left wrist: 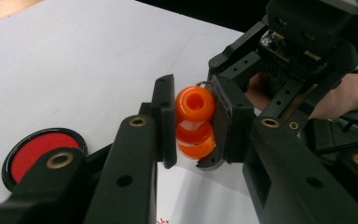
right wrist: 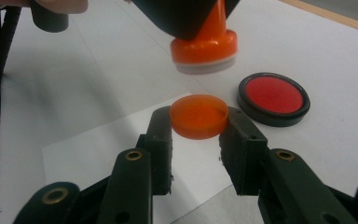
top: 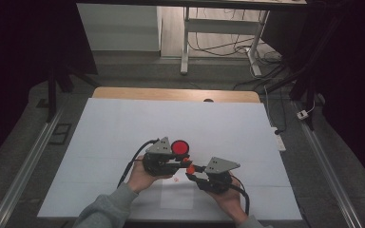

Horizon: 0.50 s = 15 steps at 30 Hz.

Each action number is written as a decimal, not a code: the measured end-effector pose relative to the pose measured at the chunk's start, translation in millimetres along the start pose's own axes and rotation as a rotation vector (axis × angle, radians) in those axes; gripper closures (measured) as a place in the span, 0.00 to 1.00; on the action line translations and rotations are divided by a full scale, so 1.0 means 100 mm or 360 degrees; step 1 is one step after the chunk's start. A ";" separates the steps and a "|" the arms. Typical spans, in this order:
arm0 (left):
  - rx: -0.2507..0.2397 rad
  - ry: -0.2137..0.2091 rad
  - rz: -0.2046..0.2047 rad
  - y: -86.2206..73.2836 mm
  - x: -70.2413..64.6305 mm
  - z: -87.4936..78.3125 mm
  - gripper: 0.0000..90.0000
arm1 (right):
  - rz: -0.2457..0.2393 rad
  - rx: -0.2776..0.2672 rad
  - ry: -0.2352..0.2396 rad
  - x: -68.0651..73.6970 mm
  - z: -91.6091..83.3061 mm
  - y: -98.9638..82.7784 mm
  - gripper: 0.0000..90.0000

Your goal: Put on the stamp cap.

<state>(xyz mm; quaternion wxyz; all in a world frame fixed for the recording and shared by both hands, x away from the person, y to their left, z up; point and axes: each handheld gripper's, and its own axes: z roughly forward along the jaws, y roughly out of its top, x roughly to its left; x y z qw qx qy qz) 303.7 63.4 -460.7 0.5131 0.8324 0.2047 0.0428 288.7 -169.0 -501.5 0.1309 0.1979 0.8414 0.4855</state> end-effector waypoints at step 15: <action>0.0032 -0.0017 0.0000 -0.03 -0.01 0.06 0.80 | -0.0002 -0.0009 -0.0008 0.00 -0.01 0.00 0.72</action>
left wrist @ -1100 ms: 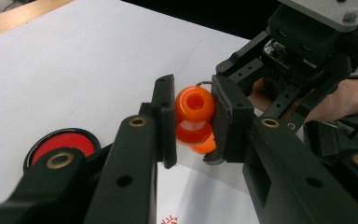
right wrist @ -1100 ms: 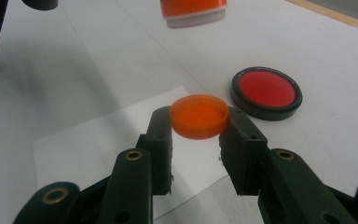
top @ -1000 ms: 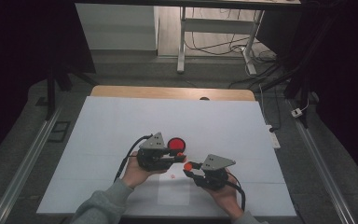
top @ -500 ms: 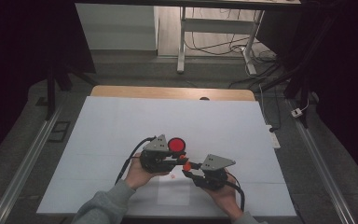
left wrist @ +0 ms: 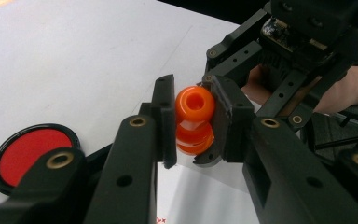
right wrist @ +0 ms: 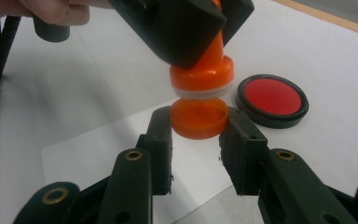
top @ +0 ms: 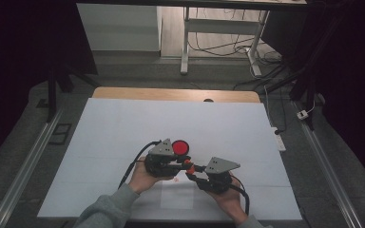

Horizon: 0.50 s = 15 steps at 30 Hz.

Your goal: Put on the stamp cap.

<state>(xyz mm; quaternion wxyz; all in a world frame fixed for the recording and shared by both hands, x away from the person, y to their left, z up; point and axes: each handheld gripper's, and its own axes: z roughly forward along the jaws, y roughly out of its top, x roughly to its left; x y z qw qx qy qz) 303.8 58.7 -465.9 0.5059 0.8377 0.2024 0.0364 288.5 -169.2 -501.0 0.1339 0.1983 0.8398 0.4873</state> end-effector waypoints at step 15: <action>0.0020 -0.0008 -0.0002 -0.02 -0.01 0.04 0.80 | 0.0000 0.0001 0.0003 0.00 0.00 0.00 0.72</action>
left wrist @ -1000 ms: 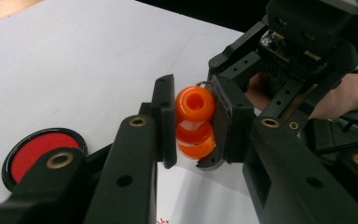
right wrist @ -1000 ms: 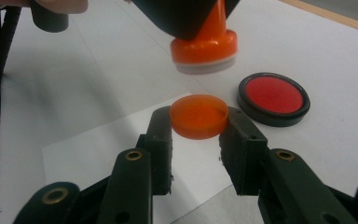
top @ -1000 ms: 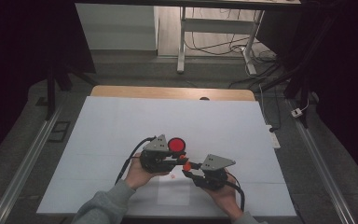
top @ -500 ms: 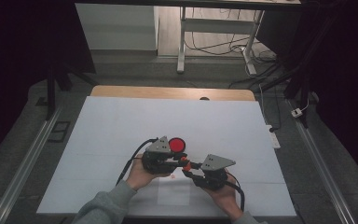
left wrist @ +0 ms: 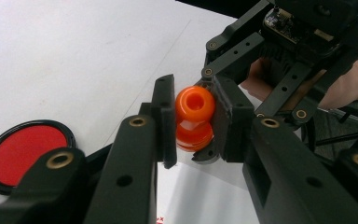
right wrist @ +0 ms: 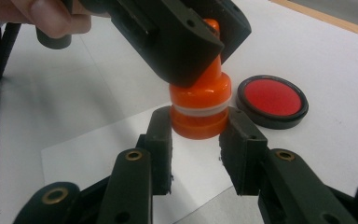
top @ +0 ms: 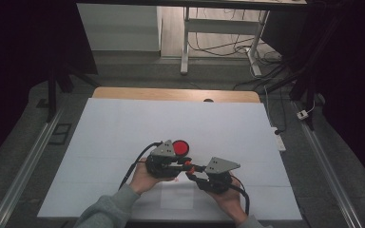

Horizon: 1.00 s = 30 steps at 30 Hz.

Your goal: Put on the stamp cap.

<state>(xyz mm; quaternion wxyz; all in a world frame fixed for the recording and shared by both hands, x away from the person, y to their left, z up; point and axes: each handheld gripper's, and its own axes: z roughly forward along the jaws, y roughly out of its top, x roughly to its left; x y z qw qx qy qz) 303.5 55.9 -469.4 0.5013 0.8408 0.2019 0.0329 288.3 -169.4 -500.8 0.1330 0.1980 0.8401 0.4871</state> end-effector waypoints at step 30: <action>0.0011 -0.0014 -0.0010 -0.02 0.01 0.03 0.80 | -0.0005 -0.0007 -0.0022 0.00 -0.01 0.00 0.72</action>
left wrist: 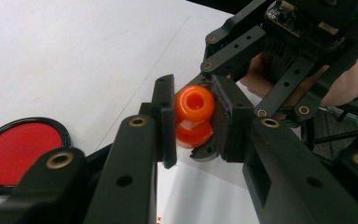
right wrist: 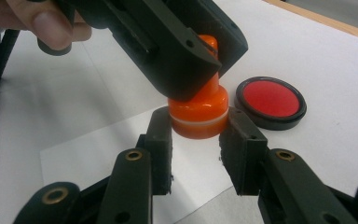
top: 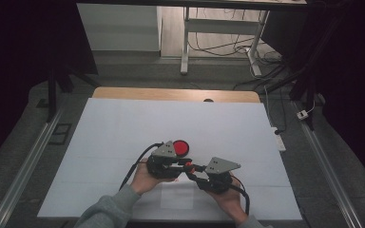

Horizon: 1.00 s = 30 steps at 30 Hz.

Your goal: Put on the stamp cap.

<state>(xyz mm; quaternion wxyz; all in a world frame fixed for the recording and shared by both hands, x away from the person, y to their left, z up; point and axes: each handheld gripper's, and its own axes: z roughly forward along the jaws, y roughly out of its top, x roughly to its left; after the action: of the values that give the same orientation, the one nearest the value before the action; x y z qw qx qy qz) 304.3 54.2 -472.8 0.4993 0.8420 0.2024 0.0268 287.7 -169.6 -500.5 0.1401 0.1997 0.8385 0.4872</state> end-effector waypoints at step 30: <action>0.0000 0.0007 0.0018 -0.03 -0.02 0.01 0.81 | -0.0053 0.0025 -0.0042 0.06 0.00 0.02 0.73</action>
<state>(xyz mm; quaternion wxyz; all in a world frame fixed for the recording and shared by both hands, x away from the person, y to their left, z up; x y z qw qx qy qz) 302.1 54.2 -475.2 0.4987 0.8431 0.1988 0.0315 283.1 -165.6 -499.0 0.1576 0.1931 0.8436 0.4756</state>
